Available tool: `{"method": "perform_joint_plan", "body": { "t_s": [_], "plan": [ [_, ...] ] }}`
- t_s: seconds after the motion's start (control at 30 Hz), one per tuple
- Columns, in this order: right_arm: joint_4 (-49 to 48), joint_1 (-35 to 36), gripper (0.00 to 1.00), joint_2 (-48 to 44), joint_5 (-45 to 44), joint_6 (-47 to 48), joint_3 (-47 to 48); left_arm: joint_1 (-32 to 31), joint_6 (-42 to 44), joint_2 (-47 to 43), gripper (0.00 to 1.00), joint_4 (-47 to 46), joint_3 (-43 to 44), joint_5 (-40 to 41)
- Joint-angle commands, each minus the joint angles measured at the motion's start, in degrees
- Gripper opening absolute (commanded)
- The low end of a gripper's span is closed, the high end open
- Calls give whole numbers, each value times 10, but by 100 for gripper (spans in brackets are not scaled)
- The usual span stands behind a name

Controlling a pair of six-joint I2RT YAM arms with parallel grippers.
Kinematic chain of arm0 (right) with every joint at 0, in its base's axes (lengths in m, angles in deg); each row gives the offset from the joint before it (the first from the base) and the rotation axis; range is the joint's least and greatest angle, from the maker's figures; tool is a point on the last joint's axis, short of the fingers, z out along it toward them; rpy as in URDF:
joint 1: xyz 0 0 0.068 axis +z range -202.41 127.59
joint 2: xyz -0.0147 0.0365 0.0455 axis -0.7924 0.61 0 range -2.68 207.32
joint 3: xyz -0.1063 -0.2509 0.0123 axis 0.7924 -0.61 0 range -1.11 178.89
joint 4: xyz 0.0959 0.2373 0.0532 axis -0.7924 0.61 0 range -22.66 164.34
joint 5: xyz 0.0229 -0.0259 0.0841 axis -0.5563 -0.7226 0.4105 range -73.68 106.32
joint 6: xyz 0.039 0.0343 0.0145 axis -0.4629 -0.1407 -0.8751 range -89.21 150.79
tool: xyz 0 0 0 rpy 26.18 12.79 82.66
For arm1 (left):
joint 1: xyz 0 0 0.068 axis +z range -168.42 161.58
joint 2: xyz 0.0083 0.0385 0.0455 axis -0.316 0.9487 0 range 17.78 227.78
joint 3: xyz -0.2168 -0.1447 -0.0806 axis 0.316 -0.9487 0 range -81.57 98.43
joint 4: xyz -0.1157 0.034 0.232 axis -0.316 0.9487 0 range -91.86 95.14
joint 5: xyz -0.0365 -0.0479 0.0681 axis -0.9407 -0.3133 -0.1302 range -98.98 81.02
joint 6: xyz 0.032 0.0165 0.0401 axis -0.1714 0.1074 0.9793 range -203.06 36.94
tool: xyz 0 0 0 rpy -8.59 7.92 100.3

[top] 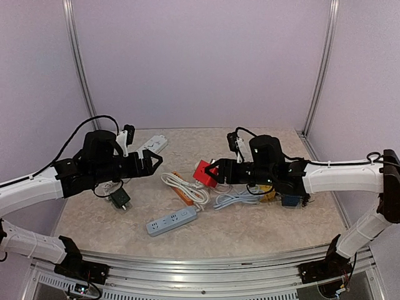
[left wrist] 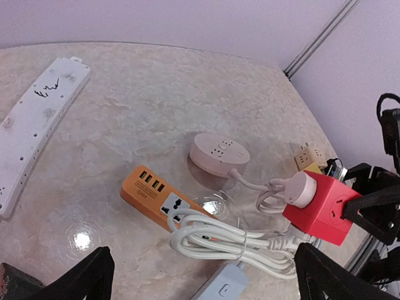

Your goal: Pull the plug off the socket

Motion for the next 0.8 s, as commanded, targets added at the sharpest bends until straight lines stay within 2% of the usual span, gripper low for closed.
{"method": "perform_joint_plan", "body": {
  "t_s": [0.0, 0.13, 0.23, 0.37, 0.47, 0.53, 0.67, 0.77],
  "plan": [
    [75, -34, 0, -29, 35, 48, 71, -57, 195, -14, 98, 34, 11, 135],
    [141, -42, 0, -18, 64, 77, 127, -109, 314, 0, 98, -47, 5, 74],
    [163, -45, 0, -18, 84, 85, 152, -140, 371, 24, 98, -106, -4, 50],
    [161, -46, 0, -15, 121, 82, 166, -156, 386, 80, 98, -150, 2, 20],
    [164, -47, 0, -14, 125, 79, 173, -171, 397, 117, 97, -178, 10, 32],
    [171, -47, 0, -15, 105, 75, 175, -192, 396, 137, 94, -198, 14, 78],
    [181, -46, 0, -16, 42, 41, 178, -247, 434, 179, 91, -280, 4, 233],
    [156, -46, 0, -15, 19, 3, 164, -270, 444, 209, 84, -322, 5, 299]
  ]
}}
